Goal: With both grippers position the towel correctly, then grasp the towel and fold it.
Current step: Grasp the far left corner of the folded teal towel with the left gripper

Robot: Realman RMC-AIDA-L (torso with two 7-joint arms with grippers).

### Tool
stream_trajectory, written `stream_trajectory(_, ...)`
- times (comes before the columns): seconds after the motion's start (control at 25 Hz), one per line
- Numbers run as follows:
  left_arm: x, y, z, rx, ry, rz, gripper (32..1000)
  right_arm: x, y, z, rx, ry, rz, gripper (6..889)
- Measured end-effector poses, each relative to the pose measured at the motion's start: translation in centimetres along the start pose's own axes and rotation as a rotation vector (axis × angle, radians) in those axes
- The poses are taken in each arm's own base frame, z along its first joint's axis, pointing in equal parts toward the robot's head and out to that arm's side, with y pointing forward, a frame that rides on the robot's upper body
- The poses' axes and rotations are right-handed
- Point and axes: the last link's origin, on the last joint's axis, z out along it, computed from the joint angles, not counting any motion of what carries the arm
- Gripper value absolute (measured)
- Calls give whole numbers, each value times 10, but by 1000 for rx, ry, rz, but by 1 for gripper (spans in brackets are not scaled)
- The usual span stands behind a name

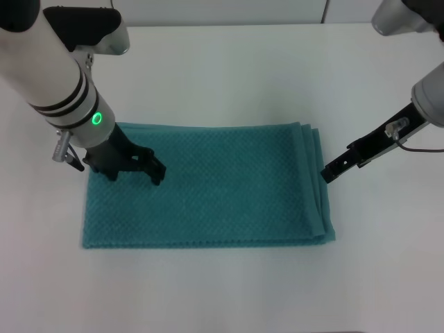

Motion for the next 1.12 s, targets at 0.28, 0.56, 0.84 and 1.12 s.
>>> stream_trajectory(0.28, 0, -7, -5, 12, 1, -12, 854, 1, 0, -1, 2, 8, 11, 865)
stream_trajectory(0.56, 6, -9, -16, 47, 30, 9, 855, 1, -1, -2, 6, 9, 11, 864)
stream_trajectory(0.84, 7, -18, -21, 103, 42, 7, 856, -2, -1, -4, 10, 5, 4, 864)
stream_trajectory(1.12, 6, -31, -18, 186, 36, -18, 858, -5, 0, -5, 20, 1, -6, 864)
